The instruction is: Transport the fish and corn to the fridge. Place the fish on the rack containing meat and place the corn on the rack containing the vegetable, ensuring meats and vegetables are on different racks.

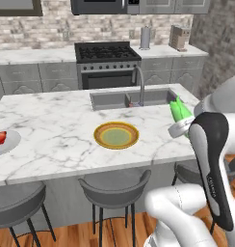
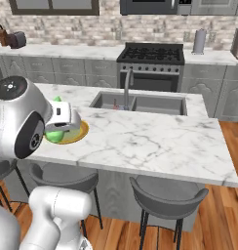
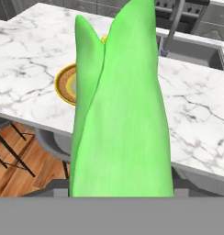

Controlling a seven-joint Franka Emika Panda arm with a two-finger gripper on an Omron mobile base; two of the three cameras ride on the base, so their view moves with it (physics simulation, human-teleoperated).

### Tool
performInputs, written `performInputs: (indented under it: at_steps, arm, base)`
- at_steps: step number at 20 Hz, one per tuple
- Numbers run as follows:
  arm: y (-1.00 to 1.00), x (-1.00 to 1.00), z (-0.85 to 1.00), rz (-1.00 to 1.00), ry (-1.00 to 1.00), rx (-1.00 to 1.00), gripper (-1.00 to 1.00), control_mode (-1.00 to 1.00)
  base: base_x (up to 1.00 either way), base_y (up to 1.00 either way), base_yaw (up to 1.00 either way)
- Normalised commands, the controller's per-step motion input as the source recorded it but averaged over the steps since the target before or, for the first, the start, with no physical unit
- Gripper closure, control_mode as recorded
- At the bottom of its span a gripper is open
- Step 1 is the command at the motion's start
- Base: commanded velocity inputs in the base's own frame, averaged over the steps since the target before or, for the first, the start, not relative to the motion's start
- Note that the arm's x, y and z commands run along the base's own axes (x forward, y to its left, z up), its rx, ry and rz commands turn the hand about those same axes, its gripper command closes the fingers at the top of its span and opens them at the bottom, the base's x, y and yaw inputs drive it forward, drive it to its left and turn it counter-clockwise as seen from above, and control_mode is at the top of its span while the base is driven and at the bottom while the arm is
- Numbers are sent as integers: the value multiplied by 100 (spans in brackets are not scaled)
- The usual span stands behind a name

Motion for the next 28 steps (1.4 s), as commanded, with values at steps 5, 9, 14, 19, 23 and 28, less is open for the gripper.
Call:
performInputs:
  at_steps: [5,9,14,19,23,28]
  arm:
    - [4,-48,37,0,0,0,100,-100]
    - [4,-22,28,0,0,2,100,100]
    - [0,0,0,0,0,0,100,100]
    - [0,0,0,0,0,0,100,100]
    - [0,0,0,0,0,0,100,100]
    - [0,0,0,0,0,0,100,100]
  base:
    - [0,0,0]
    - [-11,6,0]
    - [-50,66,3]
    - [-27,100,44]
    - [-2,60,88]
    - [0,21,100]
